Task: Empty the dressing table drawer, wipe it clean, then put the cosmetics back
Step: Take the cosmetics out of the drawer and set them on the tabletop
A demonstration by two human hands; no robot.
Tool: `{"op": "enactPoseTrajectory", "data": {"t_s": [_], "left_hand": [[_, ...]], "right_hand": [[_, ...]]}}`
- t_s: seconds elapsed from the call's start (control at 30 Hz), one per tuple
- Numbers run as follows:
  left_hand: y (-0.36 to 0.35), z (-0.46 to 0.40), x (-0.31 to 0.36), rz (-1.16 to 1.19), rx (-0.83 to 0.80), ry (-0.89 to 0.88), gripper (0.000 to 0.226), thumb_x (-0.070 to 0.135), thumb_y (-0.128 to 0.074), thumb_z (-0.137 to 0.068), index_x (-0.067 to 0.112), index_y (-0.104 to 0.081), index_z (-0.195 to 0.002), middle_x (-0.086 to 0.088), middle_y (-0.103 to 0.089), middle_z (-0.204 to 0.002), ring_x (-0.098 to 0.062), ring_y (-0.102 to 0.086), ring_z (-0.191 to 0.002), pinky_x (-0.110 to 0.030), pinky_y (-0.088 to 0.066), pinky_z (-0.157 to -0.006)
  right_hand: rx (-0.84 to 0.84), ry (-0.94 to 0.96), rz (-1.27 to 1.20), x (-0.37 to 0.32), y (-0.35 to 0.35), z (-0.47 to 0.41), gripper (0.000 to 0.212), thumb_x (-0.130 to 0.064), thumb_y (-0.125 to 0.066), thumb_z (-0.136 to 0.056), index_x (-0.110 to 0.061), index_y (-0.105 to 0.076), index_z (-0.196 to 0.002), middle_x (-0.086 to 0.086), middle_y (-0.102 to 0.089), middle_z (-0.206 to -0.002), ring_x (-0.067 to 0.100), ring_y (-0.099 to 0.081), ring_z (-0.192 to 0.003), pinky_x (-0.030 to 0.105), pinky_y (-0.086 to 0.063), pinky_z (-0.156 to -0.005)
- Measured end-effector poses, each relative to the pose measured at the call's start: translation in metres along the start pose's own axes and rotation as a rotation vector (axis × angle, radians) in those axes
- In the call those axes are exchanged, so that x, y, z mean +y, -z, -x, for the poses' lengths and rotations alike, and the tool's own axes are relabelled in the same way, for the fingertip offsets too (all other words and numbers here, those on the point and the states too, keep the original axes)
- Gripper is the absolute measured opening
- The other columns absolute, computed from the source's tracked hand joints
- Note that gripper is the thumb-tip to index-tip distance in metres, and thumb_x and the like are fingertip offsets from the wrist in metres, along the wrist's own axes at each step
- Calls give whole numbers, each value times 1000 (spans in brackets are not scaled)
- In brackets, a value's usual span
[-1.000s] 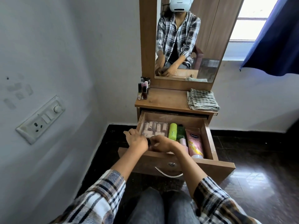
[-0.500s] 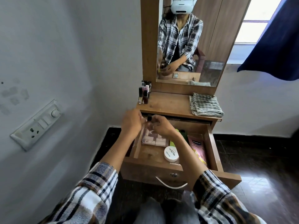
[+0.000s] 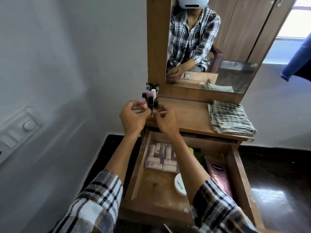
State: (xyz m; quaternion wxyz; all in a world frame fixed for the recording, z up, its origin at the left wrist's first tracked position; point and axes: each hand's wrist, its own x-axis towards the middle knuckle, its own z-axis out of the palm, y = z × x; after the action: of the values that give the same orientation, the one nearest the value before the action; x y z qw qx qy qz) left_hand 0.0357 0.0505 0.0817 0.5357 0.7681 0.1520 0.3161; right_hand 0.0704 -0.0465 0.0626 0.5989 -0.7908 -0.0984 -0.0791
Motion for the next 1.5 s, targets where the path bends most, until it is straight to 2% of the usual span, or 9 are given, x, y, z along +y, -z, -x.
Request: {"op": "enactPoseTrajectory", "data": {"t_s": [0.27, 0.33, 0.53, 0.8, 0.97, 1.1, 1.2, 1.4, 1.5], "left_hand": [[-13, 1, -29, 17, 42, -149, 21, 11, -77, -72, 7, -71, -92, 4, -68, -83, 0, -63, -67, -9, -52, -63], [-13, 1, -28, -5, 44, -198, 21, 13, -77, -73, 8, -72, -93, 2, -70, -82, -3, -66, -69, -17, -56, -64], [-13, -7, -39, -154, 61, -274, 36, 25, -78, -72, 10, -71, -105, -6, -72, -86, -15, -67, -73, -33, -58, -66], [-13, -8, -47, -185, 48, -290, 32, 27, -76, -73, 10, -72, -100, -5, -72, -83, -14, -66, -73, -35, -57, -65], [-11, 1, -42, -110, 29, -285, 26, 22, -78, -73, 8, -74, -95, 3, -71, -82, 0, -63, -71, -11, -51, -63], [-10, 3, -42, -60, 14, -255, 28, 23, -77, -72, 7, -73, -96, 8, -68, -82, -2, -66, -73, -21, -57, -66], [-10, 4, -42, -51, 10, -256, 29, 25, -77, -72, 6, -73, -94, 11, -64, -81, -2, -66, -73, -28, -58, -67], [-10, 9, -36, -16, 120, -169, 54, 21, -78, -70, -5, -62, -114, -14, -68, -106, -8, -63, -92, -27, -57, -82], [-3, 32, -29, -13, 117, -187, 56, 18, -75, -73, -5, -58, -121, -17, -65, -114, -7, -58, -98, -21, -52, -86]], "right_hand": [[47, 63, 100, 13, -13, -2, 22, 2, -54, -89, -6, -63, -107, -1, -65, -88, 8, -60, -79, 22, -51, -73], [40, 62, 126, 12, -13, -2, 23, 2, -54, -90, -5, -63, -109, -2, -64, -90, 6, -59, -81, 23, -51, -76], [20, -10, 129, 9, -13, -6, 18, -9, -58, -91, -7, -63, -108, 6, -68, -95, 16, -63, -88, 34, -54, -81], [49, 24, 187, 16, -18, -8, 13, -15, -64, -87, -9, -66, -98, 5, -71, -87, 17, -66, -82, 40, -56, -78], [35, 13, 221, 17, -18, -8, 14, -18, -65, -87, -8, -65, -96, 5, -69, -85, 17, -65, -80, 38, -55, -74], [7, 39, 248, 14, -16, -9, 15, -18, -65, -87, -7, -65, -98, 1, -62, -79, 13, -59, -75, 26, -47, -67], [-10, 32, 237, 15, -14, -10, 19, -18, -67, -86, -6, -64, -101, 2, -62, -81, 12, -59, -76, 25, -50, -69], [72, -26, 133, 11, 20, -1, 19, -11, -66, -85, -6, -60, -101, 2, -60, -83, 7, -57, -68, 20, -48, -65], [100, -82, 116, 4, 50, 15, 16, -9, -66, -84, -14, -54, -94, -1, -57, -74, 11, -61, -70, 27, -50, -64]]}}
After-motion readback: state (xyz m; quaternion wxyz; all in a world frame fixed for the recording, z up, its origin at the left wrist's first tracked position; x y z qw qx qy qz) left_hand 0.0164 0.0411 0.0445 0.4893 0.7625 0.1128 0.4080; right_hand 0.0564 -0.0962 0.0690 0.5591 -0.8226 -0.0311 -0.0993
